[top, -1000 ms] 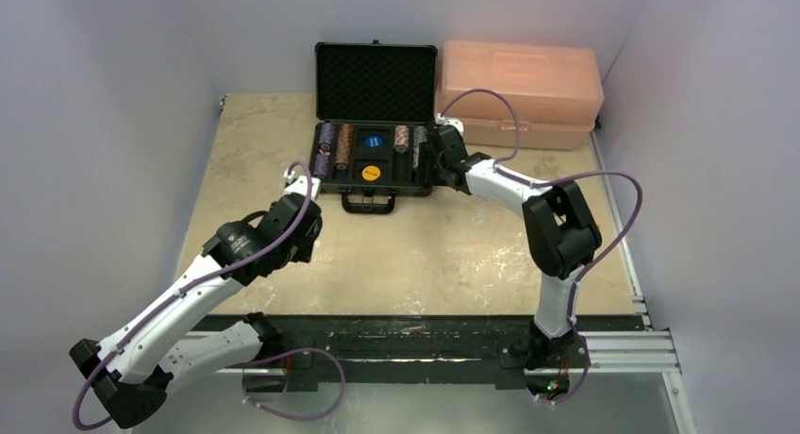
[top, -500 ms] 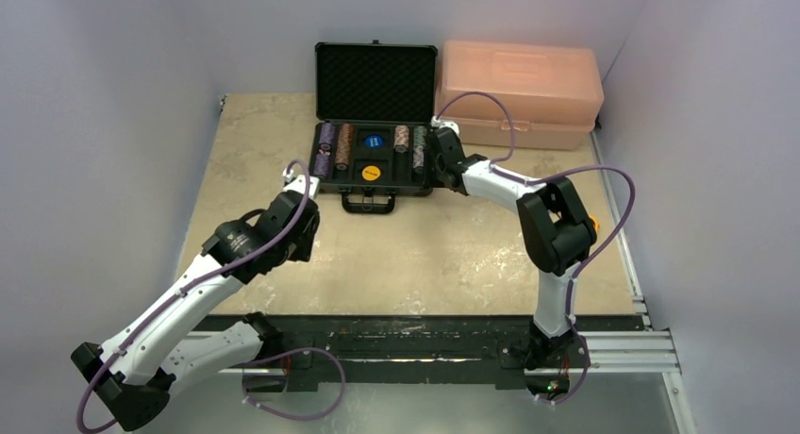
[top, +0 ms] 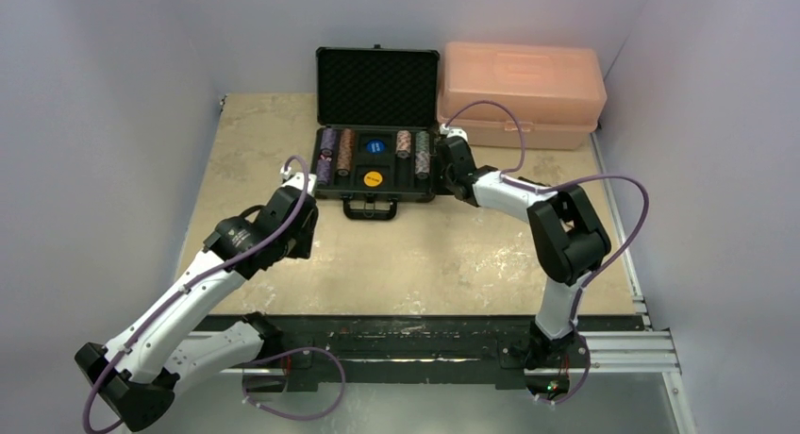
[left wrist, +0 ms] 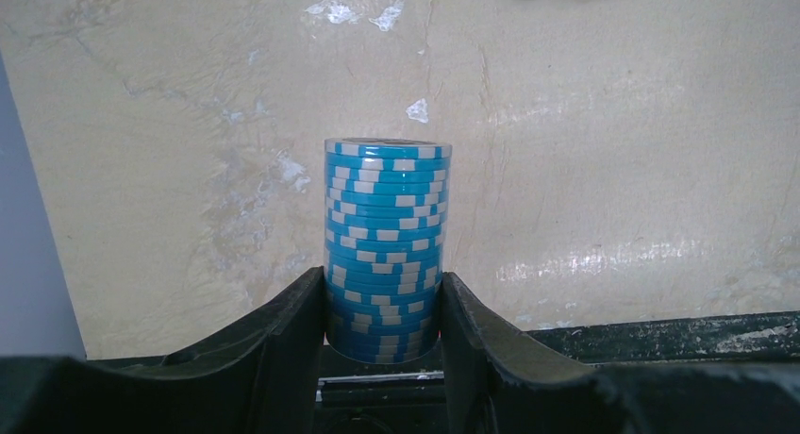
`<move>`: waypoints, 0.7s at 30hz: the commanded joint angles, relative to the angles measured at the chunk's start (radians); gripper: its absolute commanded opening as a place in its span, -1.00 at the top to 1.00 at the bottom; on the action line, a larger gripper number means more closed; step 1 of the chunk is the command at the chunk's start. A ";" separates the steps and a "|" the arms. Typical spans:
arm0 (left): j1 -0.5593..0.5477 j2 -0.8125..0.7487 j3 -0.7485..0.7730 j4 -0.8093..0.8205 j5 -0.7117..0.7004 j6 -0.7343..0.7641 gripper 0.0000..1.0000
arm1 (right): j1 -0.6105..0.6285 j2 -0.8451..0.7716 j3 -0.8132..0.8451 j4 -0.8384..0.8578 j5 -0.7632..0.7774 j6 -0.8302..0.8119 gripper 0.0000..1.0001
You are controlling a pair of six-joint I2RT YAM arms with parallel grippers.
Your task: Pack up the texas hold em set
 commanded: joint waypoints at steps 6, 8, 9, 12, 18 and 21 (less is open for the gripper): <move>0.022 0.003 0.014 0.066 0.010 0.029 1.00 | 0.013 -0.115 -0.110 -0.136 -0.120 -0.081 1.00; 0.024 0.004 0.015 0.066 0.011 0.029 1.00 | 0.018 -0.133 -0.129 -0.136 -0.136 -0.078 1.00; 0.025 0.004 0.014 0.066 0.012 0.029 1.00 | 0.023 -0.143 -0.138 -0.135 -0.142 -0.076 1.00; 0.028 0.005 0.014 0.068 0.019 0.029 1.00 | 0.045 -0.169 -0.163 -0.142 -0.154 -0.068 1.00; 0.028 -0.004 0.014 0.078 0.048 0.030 1.00 | 0.115 -0.210 -0.225 -0.144 -0.145 -0.044 1.00; 0.028 -0.008 0.013 0.081 0.056 0.026 1.00 | 0.135 -0.224 -0.256 -0.137 -0.148 -0.018 1.00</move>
